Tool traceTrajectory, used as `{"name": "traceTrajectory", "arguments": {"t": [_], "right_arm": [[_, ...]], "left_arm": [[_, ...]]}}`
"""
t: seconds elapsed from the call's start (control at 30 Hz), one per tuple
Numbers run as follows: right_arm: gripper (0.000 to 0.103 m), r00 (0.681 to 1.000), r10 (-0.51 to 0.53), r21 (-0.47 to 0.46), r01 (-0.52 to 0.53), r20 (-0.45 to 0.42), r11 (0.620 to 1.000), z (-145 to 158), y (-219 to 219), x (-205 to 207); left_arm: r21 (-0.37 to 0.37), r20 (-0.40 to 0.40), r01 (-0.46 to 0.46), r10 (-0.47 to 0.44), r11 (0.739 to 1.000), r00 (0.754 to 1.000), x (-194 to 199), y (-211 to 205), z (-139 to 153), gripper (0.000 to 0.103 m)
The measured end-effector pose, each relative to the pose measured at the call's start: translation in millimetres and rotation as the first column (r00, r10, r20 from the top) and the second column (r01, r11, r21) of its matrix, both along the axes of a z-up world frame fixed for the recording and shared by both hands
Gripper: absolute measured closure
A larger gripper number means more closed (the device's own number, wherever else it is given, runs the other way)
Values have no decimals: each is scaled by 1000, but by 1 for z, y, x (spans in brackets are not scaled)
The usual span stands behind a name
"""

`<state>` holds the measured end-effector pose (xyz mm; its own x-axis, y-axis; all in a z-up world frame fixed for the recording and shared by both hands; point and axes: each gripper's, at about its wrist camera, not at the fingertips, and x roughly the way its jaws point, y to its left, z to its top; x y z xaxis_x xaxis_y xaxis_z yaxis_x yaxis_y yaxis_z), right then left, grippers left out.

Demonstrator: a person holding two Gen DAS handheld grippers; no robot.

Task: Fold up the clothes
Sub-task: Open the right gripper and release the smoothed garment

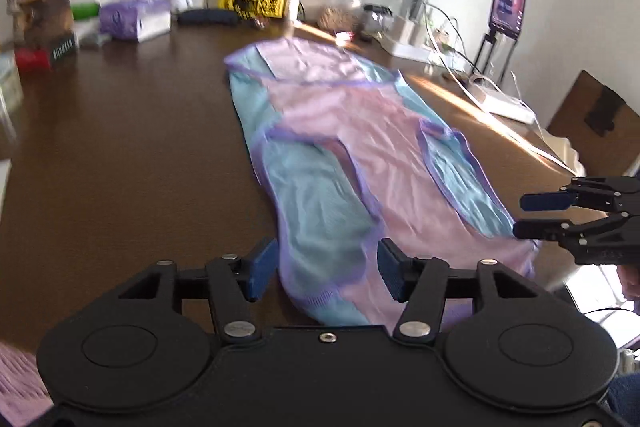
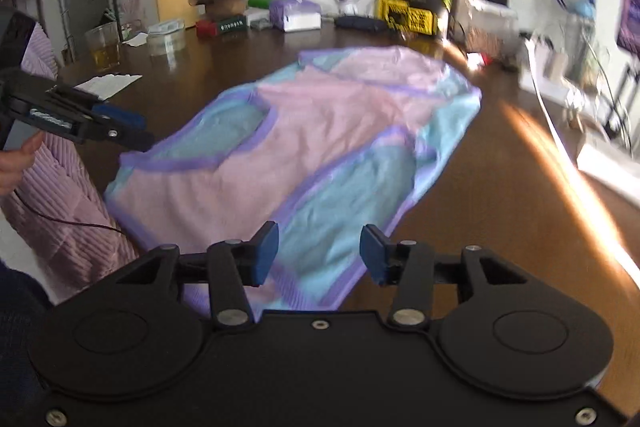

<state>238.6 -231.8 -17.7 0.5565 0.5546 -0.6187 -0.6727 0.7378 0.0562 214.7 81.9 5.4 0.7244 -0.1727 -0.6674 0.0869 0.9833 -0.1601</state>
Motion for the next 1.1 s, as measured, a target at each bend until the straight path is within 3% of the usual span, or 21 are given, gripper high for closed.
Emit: {"name": "traceTrajectory", "arguments": {"t": [0.07,0.1,0.13,0.17,0.3,0.37,0.43,0.5,0.63,0.73,0.83,0.87,0.9,1.07,1.1], "right_arm": [[68,1000,1,18,-1,-10,1000,-3,-1,-8],[73,1000,0,24,0,-6,1000,-5,-1,-12],[90,1000,-4,27,5,-5,1000,-7,0,-14],[94,1000,-12,24,12,-9,1000,-9,0,-15],[93,999,-45,3,45,-14,999,-13,-2,-22],[84,998,-60,20,60,20,998,-6,-6,-27],[80,996,-85,56,83,26,995,0,-10,-23],[79,988,-145,79,141,48,987,4,-8,-7],[79,964,-251,-3,252,85,968,-7,10,27],[79,962,-260,-19,262,81,965,-16,15,37],[80,964,-255,-6,256,71,967,-22,17,38],[83,966,-250,-5,251,69,968,-24,17,38],[95,967,-246,-5,247,67,969,-25,18,38],[96,968,-238,-29,241,77,970,-19,17,33],[88,971,-225,-17,228,84,974,-12,18,32]], "left_arm": [[30,-4,-18,18,999,1000,0,-4,-4,70],[23,-14,-34,34,999,999,1,-4,-6,86],[4,-22,-47,47,999,999,1,-2,-7,94],[-15,-30,-60,60,998,998,1,0,-8,95],[1,-18,-130,130,992,991,-8,6,-6,95],[-3,-6,-128,128,992,992,-9,9,-2,92],[-8,40,-120,120,993,992,-3,10,4,71],[26,70,-144,142,989,987,14,5,4,60],[93,53,-176,172,980,984,43,-4,-7,60],[120,60,-195,189,973,980,49,-6,-16,63],[112,67,-174,167,978,984,48,-9,-20,86],[110,74,-173,166,979,983,47,-7,-21,87],[99,75,-193,186,976,980,46,-4,-21,90],[93,103,-219,210,971,972,38,1,-18,88],[94,108,-220,209,971,972,33,1,-14,77]]}}
